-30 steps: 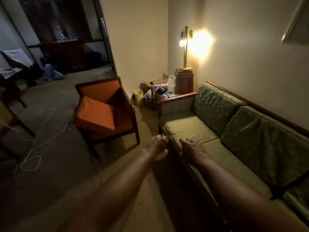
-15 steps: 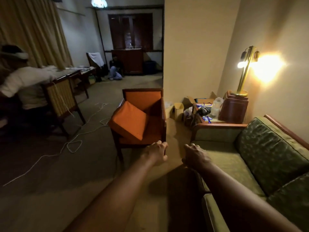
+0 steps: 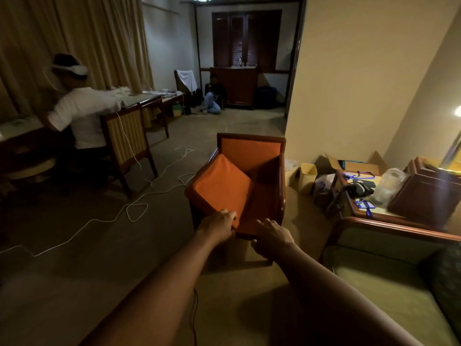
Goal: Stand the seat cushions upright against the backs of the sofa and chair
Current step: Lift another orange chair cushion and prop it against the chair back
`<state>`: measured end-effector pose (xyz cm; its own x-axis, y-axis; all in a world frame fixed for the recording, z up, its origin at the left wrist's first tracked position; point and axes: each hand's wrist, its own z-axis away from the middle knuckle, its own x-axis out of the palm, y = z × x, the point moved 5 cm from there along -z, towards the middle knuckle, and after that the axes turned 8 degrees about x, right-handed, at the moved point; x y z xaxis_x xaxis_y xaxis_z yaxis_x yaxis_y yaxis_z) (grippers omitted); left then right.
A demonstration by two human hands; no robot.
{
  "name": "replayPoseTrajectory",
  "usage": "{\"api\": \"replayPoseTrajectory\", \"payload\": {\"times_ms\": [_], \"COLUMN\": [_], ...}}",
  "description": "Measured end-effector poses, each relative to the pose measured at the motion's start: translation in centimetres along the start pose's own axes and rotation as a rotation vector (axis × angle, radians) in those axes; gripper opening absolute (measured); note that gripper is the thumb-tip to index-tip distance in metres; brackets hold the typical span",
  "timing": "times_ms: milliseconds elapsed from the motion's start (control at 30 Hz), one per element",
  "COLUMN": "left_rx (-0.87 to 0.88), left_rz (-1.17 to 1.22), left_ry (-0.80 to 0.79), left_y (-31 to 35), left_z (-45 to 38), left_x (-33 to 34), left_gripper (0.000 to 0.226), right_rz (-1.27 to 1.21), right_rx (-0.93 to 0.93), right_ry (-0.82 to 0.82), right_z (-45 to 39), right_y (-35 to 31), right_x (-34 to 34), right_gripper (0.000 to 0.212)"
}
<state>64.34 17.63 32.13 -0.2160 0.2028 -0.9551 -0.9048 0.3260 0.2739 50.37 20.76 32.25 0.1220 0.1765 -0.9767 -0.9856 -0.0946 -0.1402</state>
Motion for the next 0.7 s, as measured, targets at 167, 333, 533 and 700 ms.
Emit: {"api": "replayPoseTrajectory", "payload": {"times_ms": [167, 333, 533, 700], "left_rx": [0.04, 0.069, 0.086, 0.044], "left_rz": [-0.036, -0.056, -0.093, -0.121], "left_ry": [-0.063, -0.104, -0.137, -0.17], "left_y": [-3.5, -5.0, -7.1, -10.5], "left_z": [-9.1, -16.9, -27.4, -36.6], "left_x": [-1.5, -1.0, -0.7, -2.0], "left_gripper": [0.036, 0.037, 0.041, 0.049], "right_rz": [-0.025, -0.058, -0.04, -0.095], "right_rx": [0.029, 0.046, 0.048, 0.043], "right_ry": [0.0, -0.072, -0.109, -0.101], "right_z": [-9.8, -17.9, -29.4, -40.2], "right_y": [0.8, 2.4, 5.3, 7.2], "right_x": [-2.1, -0.7, -0.1, -2.0], "right_gripper": [0.054, 0.053, 0.057, 0.052]}}
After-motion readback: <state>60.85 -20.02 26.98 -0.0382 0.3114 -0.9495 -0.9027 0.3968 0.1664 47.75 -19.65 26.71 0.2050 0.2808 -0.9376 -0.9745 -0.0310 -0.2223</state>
